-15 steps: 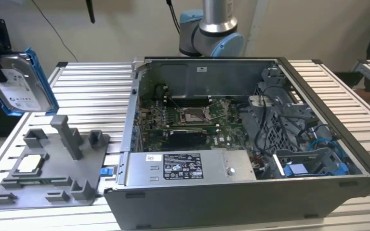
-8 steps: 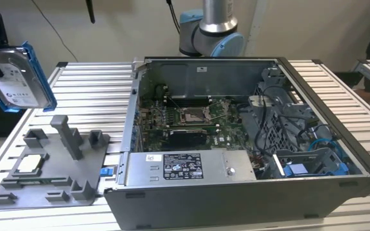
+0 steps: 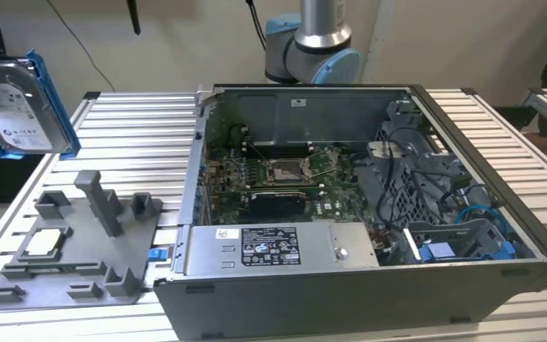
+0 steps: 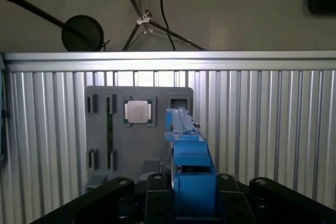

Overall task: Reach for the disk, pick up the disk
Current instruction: 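Pick up the disk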

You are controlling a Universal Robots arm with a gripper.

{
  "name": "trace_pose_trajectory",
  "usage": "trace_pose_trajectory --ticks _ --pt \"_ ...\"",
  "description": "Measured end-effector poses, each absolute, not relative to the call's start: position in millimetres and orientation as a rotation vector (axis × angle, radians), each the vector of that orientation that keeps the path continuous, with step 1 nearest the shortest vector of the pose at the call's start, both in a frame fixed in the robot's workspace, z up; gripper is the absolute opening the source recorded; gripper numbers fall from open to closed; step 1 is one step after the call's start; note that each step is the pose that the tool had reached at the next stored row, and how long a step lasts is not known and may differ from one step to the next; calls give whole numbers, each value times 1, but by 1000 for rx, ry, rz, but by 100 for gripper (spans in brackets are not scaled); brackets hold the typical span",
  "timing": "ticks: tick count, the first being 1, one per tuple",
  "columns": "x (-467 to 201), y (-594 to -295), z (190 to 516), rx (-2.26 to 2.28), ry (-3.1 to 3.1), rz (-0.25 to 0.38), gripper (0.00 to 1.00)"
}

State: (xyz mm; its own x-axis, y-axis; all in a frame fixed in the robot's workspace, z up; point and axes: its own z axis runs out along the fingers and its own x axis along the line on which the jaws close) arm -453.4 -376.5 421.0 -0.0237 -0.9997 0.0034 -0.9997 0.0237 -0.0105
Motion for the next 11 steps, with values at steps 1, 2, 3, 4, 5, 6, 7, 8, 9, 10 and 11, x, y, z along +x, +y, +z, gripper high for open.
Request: trace_pose_trajectory --ticks 1,2,3,4,5,6,7,8,9,10,11 --pt "-453 -376 423 -2192 2244 -16 0" --pt "-453 -376 425 -2192 2244 -16 0" --pt "-453 -376 427 -2192 2244 -17 0" --pt "-453 -376 428 -2192 2245 -17 0" --pt "-453 -376 430 -2192 2245 -17 0" --pt "-453 -376 432 -2192 2245 -17 0" --pt "-453 -376 433 -2192 2245 -18 0" --pt "-453 -376 435 -2193 2245 -18 0" --pt "-453 -376 437 -2193 2245 -18 0" --pt "-453 -377 439 -2193 2245 -19 0" --pt "-453 -376 440 -2193 2245 -19 0"
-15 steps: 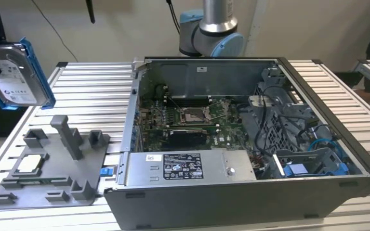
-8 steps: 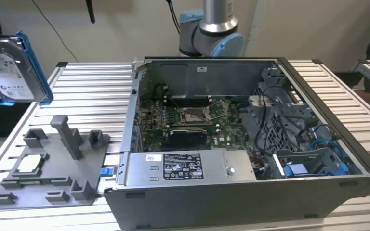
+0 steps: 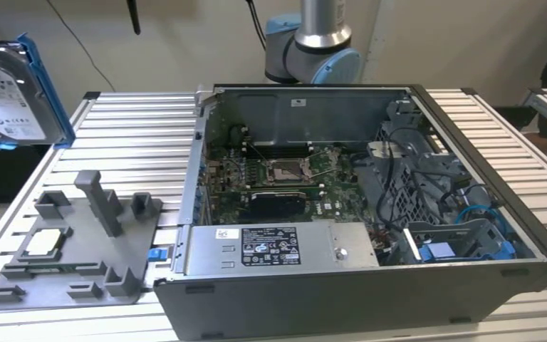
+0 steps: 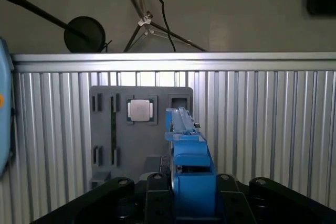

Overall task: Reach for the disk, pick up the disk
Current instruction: 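Pick up the disk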

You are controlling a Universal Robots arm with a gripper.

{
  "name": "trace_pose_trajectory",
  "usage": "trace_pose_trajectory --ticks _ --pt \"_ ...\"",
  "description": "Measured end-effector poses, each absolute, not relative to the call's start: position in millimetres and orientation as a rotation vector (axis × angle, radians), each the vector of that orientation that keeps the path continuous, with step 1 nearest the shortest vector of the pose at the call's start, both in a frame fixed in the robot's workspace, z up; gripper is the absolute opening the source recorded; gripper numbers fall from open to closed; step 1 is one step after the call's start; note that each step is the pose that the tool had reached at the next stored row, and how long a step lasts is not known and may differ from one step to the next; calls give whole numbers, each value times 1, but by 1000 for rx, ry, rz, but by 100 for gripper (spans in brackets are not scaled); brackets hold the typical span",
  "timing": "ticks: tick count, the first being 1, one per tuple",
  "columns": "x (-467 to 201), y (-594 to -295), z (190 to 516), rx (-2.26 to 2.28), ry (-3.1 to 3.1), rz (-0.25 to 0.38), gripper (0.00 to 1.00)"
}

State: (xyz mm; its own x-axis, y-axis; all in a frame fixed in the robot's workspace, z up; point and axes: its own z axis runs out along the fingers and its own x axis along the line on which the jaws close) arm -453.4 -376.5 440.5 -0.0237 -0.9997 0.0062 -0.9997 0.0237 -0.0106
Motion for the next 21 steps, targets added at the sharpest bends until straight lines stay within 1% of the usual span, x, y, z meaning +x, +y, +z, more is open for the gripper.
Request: trace_pose_trajectory --ticks 11,21 --pt "-453 -376 455 -2194 2246 -21 0" --pt "-453 -376 458 -2194 2246 -21 0"
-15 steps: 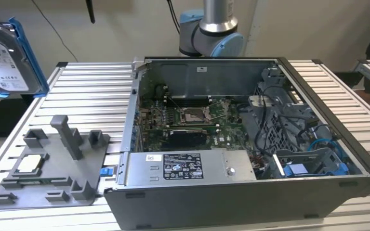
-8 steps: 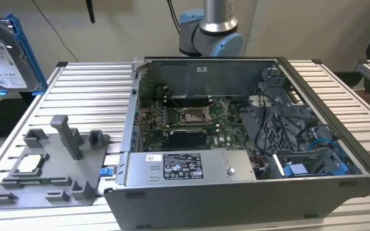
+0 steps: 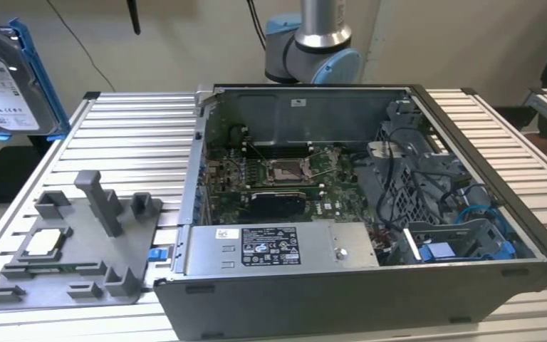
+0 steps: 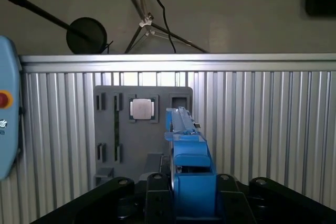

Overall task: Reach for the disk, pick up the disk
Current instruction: 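Pick up the disk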

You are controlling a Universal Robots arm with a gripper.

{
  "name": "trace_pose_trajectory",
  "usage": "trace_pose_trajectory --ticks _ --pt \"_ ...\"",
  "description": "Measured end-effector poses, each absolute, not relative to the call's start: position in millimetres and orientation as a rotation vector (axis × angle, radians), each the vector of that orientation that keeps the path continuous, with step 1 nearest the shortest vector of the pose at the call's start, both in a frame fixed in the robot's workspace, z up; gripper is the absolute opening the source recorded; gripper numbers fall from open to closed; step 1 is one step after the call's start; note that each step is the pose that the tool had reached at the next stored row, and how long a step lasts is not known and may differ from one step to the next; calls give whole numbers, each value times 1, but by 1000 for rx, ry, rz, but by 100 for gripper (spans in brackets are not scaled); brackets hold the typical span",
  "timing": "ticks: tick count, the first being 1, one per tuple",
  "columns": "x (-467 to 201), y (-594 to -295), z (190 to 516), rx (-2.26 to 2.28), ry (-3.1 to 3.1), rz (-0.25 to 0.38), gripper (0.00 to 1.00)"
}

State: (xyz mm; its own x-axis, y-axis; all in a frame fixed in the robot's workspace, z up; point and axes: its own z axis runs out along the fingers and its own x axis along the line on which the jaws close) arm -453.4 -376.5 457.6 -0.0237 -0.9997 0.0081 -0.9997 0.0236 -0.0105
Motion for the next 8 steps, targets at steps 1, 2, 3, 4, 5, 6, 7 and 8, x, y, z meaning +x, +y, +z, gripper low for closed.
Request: trace_pose_trajectory --ticks 1,2,3,4,5,6,7,8 --pt "-453 -376 458 -2194 2246 -21 0" --pt "-453 -376 459 -2194 2246 -21 0" --pt "-453 -376 460 -2194 2246 -21 0" --pt "-453 -376 461 -2194 2246 -21 0" --pt "-453 -376 463 -2194 2246 -21 0" --pt "-453 -376 464 -2194 2246 -21 0" --pt "-453 -376 465 -2194 2246 -21 0" --pt "-453 -376 467 -2194 2246 -21 0"
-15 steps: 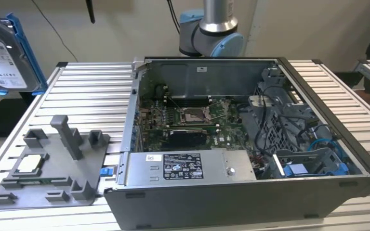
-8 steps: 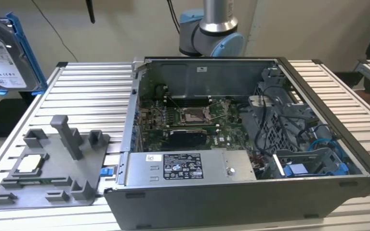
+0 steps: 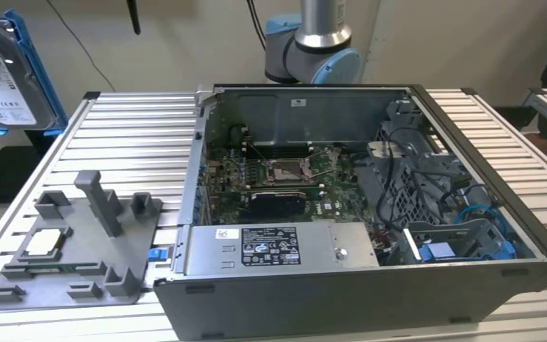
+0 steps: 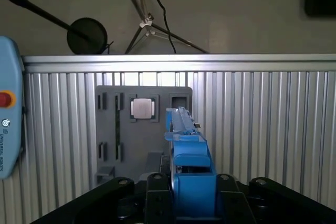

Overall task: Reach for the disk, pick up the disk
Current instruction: 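Pick up the disk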

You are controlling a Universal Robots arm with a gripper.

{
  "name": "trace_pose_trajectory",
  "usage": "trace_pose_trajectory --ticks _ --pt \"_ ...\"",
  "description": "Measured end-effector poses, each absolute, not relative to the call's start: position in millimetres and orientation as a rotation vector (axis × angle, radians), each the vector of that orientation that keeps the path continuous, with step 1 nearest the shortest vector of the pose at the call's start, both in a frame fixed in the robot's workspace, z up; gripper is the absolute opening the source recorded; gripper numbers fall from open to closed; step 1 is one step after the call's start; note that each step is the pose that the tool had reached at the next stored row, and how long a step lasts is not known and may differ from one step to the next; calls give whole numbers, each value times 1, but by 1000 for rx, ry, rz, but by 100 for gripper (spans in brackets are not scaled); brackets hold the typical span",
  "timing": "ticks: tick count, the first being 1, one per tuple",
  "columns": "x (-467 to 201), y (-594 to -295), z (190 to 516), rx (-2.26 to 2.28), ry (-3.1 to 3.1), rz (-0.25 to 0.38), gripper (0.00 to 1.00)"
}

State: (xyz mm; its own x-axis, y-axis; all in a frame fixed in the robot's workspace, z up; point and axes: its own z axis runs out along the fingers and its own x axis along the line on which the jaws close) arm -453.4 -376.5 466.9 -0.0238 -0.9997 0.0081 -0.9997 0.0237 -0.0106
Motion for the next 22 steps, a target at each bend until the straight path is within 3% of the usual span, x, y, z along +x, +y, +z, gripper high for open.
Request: trace_pose_trajectory --ticks 22 --pt "-452 -376 494 -2194 2246 -21 0"
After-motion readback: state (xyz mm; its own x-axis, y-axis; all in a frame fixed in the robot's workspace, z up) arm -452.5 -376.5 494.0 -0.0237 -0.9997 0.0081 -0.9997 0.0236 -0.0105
